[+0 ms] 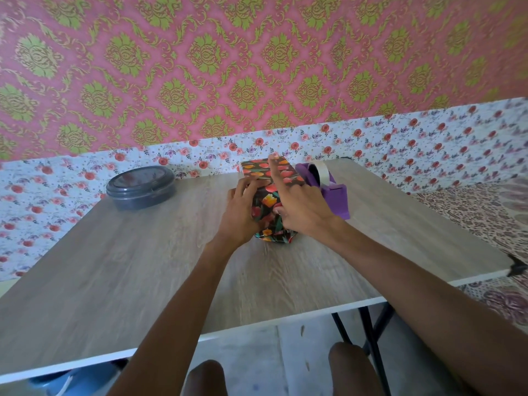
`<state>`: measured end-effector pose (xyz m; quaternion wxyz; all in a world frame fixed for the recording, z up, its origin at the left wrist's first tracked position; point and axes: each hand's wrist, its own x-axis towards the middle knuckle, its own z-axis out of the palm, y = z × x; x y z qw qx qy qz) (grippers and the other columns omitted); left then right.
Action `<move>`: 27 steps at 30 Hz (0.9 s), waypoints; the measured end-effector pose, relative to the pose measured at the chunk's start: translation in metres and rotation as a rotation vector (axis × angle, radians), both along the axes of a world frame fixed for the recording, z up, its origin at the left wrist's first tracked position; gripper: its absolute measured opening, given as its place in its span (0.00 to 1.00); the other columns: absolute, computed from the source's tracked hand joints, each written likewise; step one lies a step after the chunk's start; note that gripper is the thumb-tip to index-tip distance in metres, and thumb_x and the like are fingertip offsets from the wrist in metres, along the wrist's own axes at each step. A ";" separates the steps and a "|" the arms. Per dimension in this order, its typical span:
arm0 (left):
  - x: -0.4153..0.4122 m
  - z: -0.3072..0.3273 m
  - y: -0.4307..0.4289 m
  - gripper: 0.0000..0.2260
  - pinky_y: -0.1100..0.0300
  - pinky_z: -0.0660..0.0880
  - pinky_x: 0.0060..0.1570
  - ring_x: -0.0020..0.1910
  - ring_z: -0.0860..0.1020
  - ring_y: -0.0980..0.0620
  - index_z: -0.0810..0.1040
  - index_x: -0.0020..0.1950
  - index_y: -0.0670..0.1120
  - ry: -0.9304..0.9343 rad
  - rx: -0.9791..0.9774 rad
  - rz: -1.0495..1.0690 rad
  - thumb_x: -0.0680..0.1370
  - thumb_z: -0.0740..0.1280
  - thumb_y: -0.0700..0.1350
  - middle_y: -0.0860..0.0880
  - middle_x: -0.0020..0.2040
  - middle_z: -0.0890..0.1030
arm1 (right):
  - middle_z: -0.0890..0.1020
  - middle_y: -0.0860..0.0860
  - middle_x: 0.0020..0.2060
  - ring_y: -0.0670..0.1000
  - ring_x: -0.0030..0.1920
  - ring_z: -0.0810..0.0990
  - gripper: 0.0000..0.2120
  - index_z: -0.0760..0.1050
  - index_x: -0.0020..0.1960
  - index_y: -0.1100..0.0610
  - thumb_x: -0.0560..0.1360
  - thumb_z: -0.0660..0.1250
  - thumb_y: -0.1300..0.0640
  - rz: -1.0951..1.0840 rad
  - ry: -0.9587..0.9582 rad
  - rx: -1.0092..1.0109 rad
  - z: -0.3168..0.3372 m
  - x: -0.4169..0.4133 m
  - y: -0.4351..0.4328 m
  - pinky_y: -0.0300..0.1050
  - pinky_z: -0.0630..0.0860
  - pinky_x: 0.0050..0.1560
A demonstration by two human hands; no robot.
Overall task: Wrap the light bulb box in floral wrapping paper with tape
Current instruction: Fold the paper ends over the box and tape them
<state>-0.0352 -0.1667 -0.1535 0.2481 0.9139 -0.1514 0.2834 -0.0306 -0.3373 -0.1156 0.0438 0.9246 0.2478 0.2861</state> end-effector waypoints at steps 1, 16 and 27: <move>0.001 0.001 0.001 0.38 0.47 0.66 0.65 0.66 0.68 0.42 0.66 0.72 0.51 0.002 0.002 -0.017 0.66 0.79 0.49 0.48 0.70 0.66 | 0.69 0.49 0.26 0.52 0.23 0.69 0.56 0.34 0.79 0.57 0.70 0.73 0.52 -0.024 -0.009 -0.017 0.000 -0.001 0.001 0.41 0.63 0.25; -0.002 0.011 -0.004 0.31 0.46 0.73 0.64 0.62 0.72 0.46 0.68 0.68 0.50 0.063 -0.086 -0.007 0.70 0.74 0.59 0.48 0.66 0.68 | 0.82 0.57 0.40 0.56 0.35 0.82 0.41 0.51 0.79 0.58 0.77 0.62 0.37 -0.101 0.058 0.215 -0.020 0.012 -0.019 0.45 0.72 0.30; -0.006 0.015 -0.014 0.37 0.47 0.71 0.63 0.60 0.68 0.42 0.64 0.70 0.49 0.119 0.003 0.134 0.66 0.79 0.46 0.47 0.68 0.64 | 0.80 0.53 0.42 0.52 0.37 0.79 0.45 0.51 0.80 0.50 0.72 0.74 0.44 0.088 0.341 0.514 -0.019 0.016 -0.024 0.46 0.76 0.35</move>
